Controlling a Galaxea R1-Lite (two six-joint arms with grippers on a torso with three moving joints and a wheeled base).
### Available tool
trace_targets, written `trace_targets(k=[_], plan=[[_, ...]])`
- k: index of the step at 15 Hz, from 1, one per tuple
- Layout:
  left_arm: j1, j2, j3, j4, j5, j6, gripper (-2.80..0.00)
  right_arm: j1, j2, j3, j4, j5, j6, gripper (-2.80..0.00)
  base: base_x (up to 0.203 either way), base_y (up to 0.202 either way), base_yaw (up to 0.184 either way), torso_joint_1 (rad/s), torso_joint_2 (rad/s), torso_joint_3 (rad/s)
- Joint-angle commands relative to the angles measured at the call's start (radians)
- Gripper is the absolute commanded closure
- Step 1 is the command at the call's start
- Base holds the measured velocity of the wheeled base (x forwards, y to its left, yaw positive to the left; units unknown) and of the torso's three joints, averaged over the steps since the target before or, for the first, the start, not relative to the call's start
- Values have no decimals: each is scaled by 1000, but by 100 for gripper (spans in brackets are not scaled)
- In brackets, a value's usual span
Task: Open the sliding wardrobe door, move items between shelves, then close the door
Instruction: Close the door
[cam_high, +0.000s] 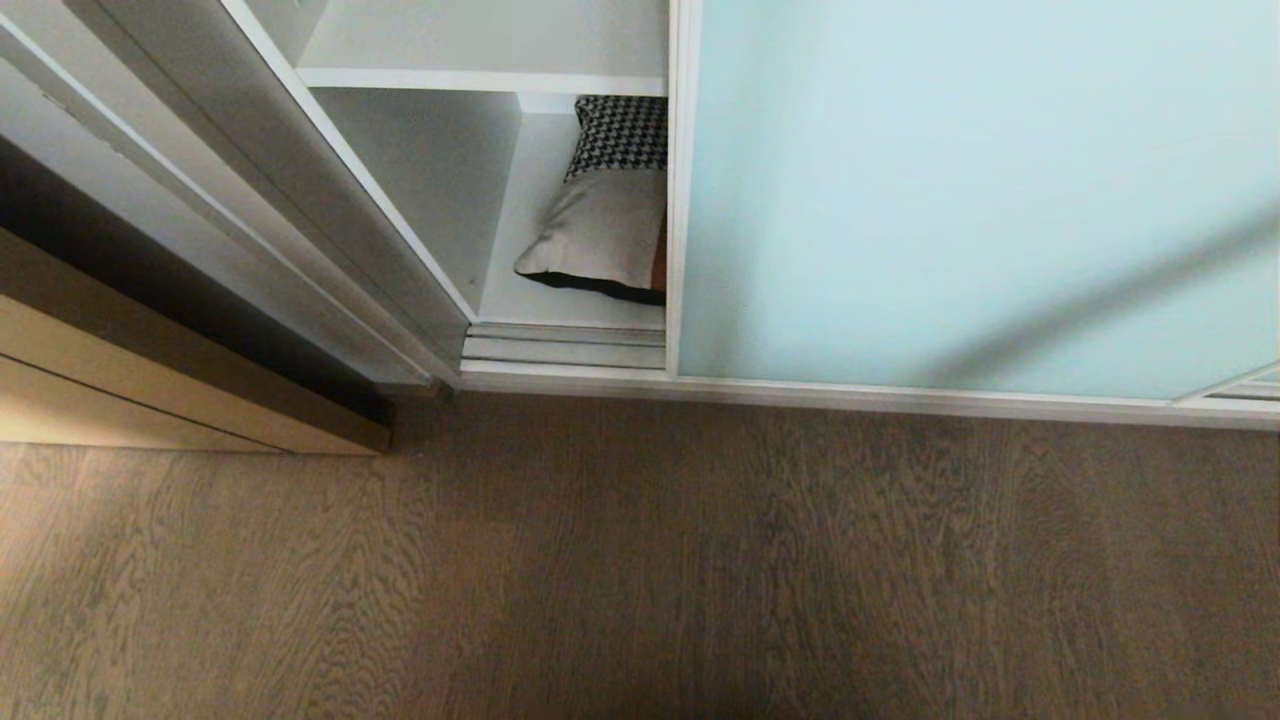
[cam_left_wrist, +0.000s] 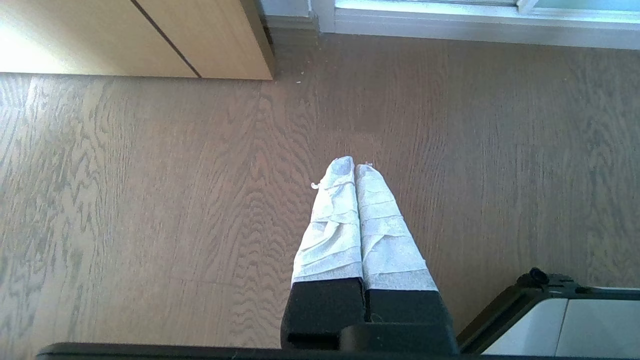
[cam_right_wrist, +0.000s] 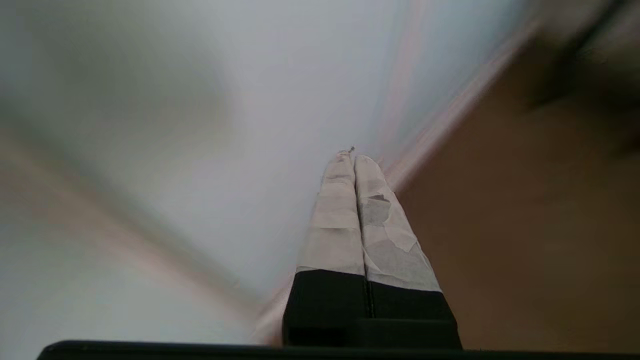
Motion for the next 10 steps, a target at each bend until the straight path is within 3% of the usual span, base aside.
trace_targets(k=[1,6,10], plan=[[0,2,2,0,0,0,0,0,-4,0,1,191,144,0,0,0,0,0,0,0],[0,2,2,0,0,0,0,2,-3,-4,-1,333,291,0,0,0,0,0,0,0],[0,2,2,0,0,0,0,25,32,-4,-55,351,358,0,0,0,0,0,0,0]])
